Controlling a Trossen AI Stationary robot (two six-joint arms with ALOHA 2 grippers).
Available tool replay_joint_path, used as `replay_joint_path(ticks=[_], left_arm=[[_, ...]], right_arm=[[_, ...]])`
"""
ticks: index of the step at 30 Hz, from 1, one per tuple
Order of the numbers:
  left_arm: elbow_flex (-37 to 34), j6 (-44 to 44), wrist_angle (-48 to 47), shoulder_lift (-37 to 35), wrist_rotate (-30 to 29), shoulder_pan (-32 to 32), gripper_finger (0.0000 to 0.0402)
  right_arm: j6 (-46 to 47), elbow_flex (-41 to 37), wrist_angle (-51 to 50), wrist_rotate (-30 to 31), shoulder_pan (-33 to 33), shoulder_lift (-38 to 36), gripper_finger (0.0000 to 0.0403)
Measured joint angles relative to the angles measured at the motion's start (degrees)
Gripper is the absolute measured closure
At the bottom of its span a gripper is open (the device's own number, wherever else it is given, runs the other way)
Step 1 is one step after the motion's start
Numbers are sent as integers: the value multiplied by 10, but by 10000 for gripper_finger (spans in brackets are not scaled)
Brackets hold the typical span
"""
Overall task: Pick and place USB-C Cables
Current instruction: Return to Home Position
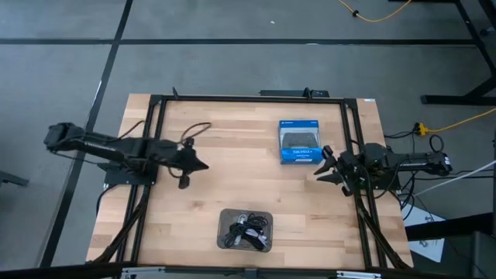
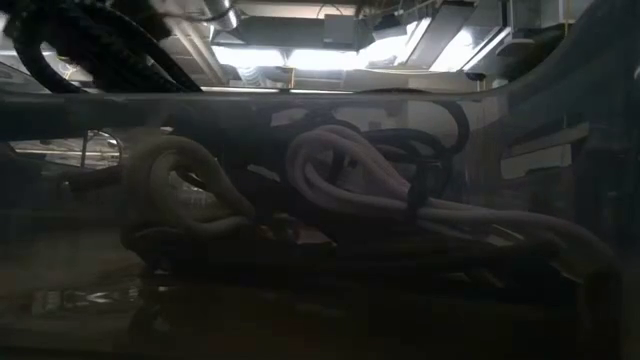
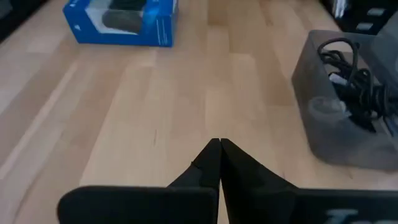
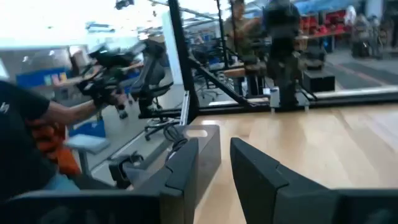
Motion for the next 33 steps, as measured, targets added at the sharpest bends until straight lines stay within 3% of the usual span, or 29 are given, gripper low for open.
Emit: replay_joint_path(ticks=[4,14,19,33], left_arm=[[-101,11,86,-102,2,14,401],[-188,63,67,-282,-7,30,401],[-210,63,75,-318,-7,30,401],[-210,66,77,-317,-18,30,401]], right_arm=[[-29,0,-35,3,0,-20,305],[-71,5,-64,5,-22,-31,305],[-87,6,-64,4,-31,-16,305],[-86,6,-63,4,-31,0,305]])
